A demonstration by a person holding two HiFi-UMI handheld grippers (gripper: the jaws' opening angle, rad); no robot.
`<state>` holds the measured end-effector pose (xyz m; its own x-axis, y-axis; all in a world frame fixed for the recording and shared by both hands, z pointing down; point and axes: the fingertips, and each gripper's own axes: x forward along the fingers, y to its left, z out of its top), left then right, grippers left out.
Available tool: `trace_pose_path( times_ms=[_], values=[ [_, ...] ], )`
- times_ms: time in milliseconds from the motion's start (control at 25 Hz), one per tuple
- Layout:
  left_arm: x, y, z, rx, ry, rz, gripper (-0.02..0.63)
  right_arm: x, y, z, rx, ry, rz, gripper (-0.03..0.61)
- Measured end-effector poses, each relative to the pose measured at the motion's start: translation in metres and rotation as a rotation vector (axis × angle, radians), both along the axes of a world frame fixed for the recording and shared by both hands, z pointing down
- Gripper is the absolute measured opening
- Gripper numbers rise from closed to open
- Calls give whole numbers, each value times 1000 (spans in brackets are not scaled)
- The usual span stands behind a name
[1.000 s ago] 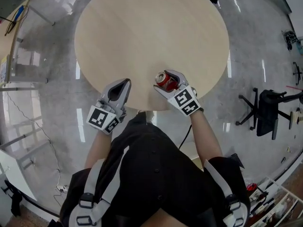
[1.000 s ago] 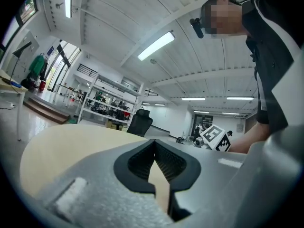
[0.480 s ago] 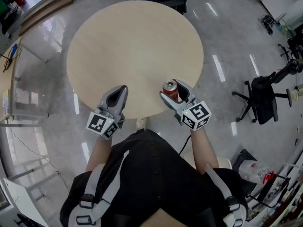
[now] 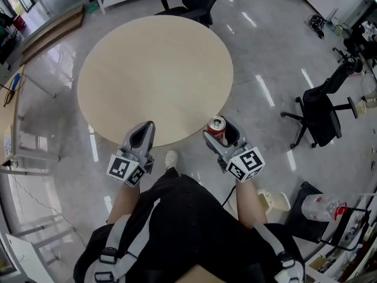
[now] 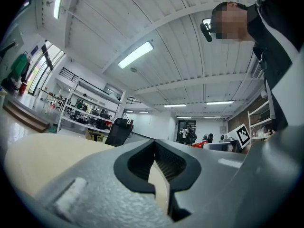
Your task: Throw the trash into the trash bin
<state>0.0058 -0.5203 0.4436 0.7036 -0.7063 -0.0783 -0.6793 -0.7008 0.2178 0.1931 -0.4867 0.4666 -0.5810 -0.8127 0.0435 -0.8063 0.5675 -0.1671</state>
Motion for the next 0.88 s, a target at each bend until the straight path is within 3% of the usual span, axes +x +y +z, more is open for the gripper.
trace_pose_path(
  times_ms=[400, 880],
  values=[
    [-36, 53, 6, -29, -22, -72, 1, -32, 45, 3, 11, -23, -85, 313],
    [-102, 45, -23, 44, 17, -46, 2, -95, 44, -24, 71, -47, -30, 311]
  ],
)
